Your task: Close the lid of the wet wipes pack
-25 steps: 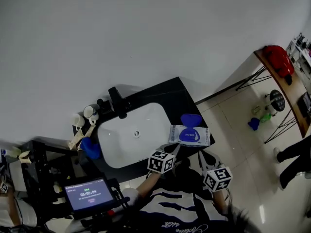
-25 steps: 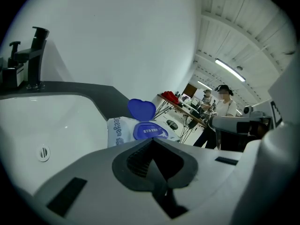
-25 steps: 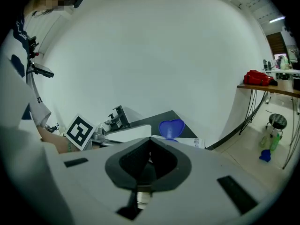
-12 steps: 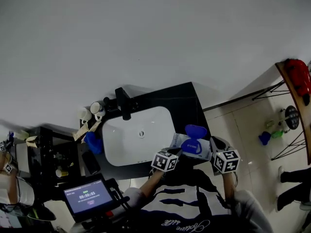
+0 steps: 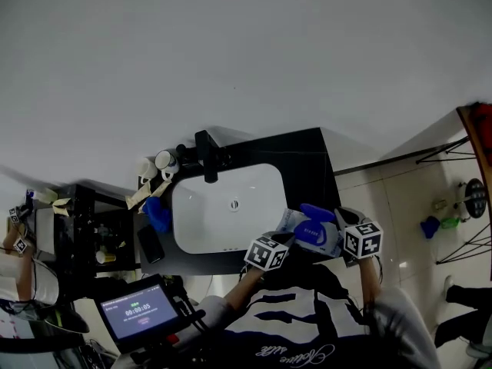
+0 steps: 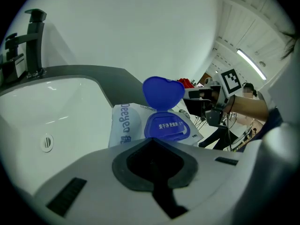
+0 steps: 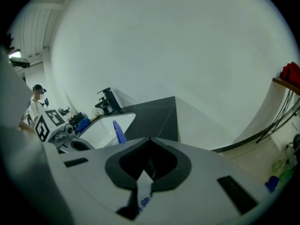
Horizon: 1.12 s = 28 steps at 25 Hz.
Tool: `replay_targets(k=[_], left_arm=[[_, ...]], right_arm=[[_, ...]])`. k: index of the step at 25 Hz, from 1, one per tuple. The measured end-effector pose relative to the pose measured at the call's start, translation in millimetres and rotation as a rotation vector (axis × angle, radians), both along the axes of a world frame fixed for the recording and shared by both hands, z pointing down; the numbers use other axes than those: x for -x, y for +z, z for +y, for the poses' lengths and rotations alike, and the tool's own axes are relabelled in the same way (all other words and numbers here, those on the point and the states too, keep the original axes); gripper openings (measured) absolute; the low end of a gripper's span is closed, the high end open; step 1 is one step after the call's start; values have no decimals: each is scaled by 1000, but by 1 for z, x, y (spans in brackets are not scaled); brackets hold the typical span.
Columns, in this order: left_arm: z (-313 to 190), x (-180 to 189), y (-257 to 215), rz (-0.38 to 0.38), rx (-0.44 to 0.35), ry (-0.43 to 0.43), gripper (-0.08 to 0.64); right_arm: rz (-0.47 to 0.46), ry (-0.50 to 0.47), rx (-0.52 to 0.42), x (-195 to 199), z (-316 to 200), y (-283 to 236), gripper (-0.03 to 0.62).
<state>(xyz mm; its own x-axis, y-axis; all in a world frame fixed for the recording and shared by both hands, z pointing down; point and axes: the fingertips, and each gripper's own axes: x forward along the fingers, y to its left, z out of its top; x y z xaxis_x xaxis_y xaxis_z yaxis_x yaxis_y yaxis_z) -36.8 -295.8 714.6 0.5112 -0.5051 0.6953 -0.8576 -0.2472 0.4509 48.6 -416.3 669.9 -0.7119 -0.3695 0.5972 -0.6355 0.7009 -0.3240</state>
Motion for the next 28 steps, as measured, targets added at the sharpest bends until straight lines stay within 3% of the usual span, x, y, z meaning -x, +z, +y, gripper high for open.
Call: replay_targets(k=[5, 9, 13, 21, 28], left_arm=[[0, 3, -4, 13, -14, -36, 0], [5, 14, -5, 67, 2, -116, 0], [8, 29, -5, 59, -10, -158, 0], [13, 51, -31, 93, -75, -181, 0], [20, 64, -69, 152, -179, -155, 0]], right_arm=[[-8, -120, 16, 13, 49, -7, -2], [52, -226, -1, 26, 87, 3, -2], [167, -273, -32, 34, 99, 23, -2], [257, -193, 9, 39, 99, 25, -2], [151, -12, -34, 41, 105, 2, -2]])
